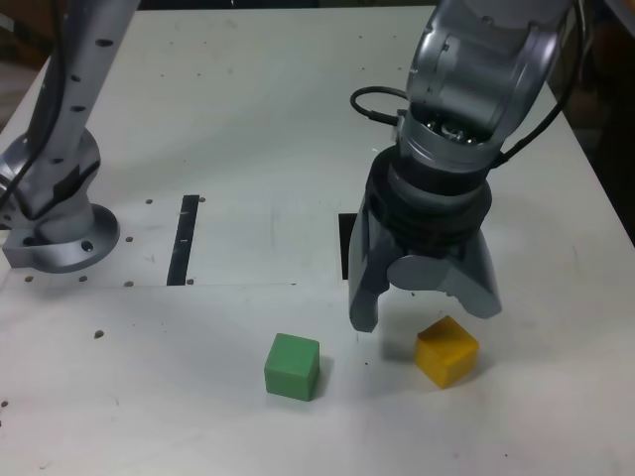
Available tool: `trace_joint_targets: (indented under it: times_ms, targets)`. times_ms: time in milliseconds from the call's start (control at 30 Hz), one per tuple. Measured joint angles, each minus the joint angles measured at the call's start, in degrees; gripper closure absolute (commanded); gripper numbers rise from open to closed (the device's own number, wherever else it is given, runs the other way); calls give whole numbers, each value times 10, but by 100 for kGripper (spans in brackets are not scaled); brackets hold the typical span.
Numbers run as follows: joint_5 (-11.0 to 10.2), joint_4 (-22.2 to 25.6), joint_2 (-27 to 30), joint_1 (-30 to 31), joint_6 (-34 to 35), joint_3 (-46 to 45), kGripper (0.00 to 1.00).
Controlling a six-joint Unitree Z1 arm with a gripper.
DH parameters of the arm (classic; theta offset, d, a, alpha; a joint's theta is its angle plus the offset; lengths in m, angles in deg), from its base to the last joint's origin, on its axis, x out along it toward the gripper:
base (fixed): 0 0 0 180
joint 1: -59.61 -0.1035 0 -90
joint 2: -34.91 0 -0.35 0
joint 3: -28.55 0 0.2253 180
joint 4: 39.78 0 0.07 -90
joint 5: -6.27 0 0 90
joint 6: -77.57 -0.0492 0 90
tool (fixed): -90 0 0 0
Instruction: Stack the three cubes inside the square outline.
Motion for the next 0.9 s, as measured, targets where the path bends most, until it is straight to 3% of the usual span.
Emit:
trace_joint_targets:
  times_ms: [467,900]
  targets:
    - [0,-30,-43,5,-31,12,2]
    - [12,-70,-57,-4,-41,-1,25]
